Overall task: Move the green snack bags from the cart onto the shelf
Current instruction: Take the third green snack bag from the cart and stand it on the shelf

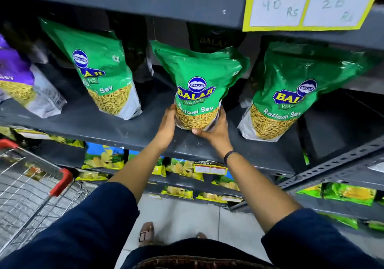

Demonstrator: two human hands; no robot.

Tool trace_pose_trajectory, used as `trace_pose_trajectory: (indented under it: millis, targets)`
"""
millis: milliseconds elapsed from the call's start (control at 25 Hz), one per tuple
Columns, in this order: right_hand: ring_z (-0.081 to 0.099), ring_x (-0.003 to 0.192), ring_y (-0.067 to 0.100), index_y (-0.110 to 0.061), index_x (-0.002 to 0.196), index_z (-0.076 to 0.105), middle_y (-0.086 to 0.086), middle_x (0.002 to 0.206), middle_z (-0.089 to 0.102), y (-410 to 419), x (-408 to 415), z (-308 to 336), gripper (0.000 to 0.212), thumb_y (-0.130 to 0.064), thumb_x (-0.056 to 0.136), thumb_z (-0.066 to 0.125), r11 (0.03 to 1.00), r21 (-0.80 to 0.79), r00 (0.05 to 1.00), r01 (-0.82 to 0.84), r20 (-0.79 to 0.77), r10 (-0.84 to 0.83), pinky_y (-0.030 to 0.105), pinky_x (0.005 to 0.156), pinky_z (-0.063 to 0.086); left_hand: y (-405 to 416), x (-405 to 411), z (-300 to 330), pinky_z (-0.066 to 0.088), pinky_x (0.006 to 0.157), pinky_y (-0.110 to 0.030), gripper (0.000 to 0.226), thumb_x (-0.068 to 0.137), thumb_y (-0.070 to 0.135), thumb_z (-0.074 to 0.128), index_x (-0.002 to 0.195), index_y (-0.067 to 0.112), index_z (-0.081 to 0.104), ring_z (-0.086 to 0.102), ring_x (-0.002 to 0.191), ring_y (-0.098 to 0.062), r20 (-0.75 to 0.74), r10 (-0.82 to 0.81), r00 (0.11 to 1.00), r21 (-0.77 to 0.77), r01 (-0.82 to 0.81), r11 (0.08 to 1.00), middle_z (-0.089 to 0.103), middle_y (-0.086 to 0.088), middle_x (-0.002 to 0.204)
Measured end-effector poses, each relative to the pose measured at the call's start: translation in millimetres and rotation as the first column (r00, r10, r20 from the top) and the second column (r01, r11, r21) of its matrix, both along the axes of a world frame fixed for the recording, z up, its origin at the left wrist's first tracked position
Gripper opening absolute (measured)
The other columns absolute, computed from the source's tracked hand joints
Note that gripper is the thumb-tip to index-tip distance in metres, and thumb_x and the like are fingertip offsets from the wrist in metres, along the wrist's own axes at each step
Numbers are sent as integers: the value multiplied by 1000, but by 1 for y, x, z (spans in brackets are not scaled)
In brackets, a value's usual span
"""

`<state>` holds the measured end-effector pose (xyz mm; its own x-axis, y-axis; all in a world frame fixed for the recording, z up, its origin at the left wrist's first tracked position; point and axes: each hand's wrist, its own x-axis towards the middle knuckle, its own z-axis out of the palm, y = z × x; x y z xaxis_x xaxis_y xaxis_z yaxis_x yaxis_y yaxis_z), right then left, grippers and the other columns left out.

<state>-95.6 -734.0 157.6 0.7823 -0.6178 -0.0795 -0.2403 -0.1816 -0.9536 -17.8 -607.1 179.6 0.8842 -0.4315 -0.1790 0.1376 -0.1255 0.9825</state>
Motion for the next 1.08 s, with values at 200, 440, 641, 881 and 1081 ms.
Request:
trace_pose_trajectory:
  millis: [200, 440, 641, 881, 1081]
  targets:
    - [51, 88, 26, -20, 93, 42, 9, 95, 49, 71, -13, -10, 57, -19, 55, 85, 905, 47, 885, 422, 194, -423, 38, 85, 45, 50, 5, -24, 38, 94, -32, 25, 86, -2, 42, 109, 5, 50, 48, 98, -18, 139, 362, 922, -7, -364, 931, 55, -7, 105]
    - [53, 96, 19, -8, 111, 50, 11, 110, 54, 160, 64, -5, 63, -22, 60, 83, 986, -39, 983, 165, 92, -161, 21, 84, 43, 143, 64, -20, 34, 92, -30, 33, 84, -4, 39, 117, -9, 42, 47, 111, -35, 115, 647, 754, -17, -650, 760, 44, -31, 126]
    - [43, 126, 26, -8, 133, 32, 10, 133, 44, 178, 136, 4, 105, -35, 47, 86, 996, -53, 997, -77, -26, 76, 30, 100, 39, 183, 140, -8, 24, 107, -25, 40, 96, 20, 34, 134, 7, 36, 34, 134, -23, 47, 375, 926, -29, -374, 927, 38, -11, 145]
    - [46, 122, 23, -6, 119, 35, 12, 130, 48, 181, 154, 10, 78, -25, 60, 83, 998, -11, 991, -70, -111, 68, 30, 93, 40, 184, 144, -1, 34, 91, -31, 51, 88, 50, 26, 119, 17, 49, 49, 113, -22, -1, 109, 994, 53, -109, 993, 57, -4, 116]
    - [46, 120, 18, -10, 126, 34, 6, 130, 49, 180, 141, 5, 86, -20, 57, 85, 997, 57, 994, -57, -85, 62, 28, 95, 39, 189, 135, -12, 35, 107, -50, 56, 78, 54, 21, 116, 21, 46, 50, 118, -32, 106, 64, 992, 175, -82, 981, 58, -13, 125]
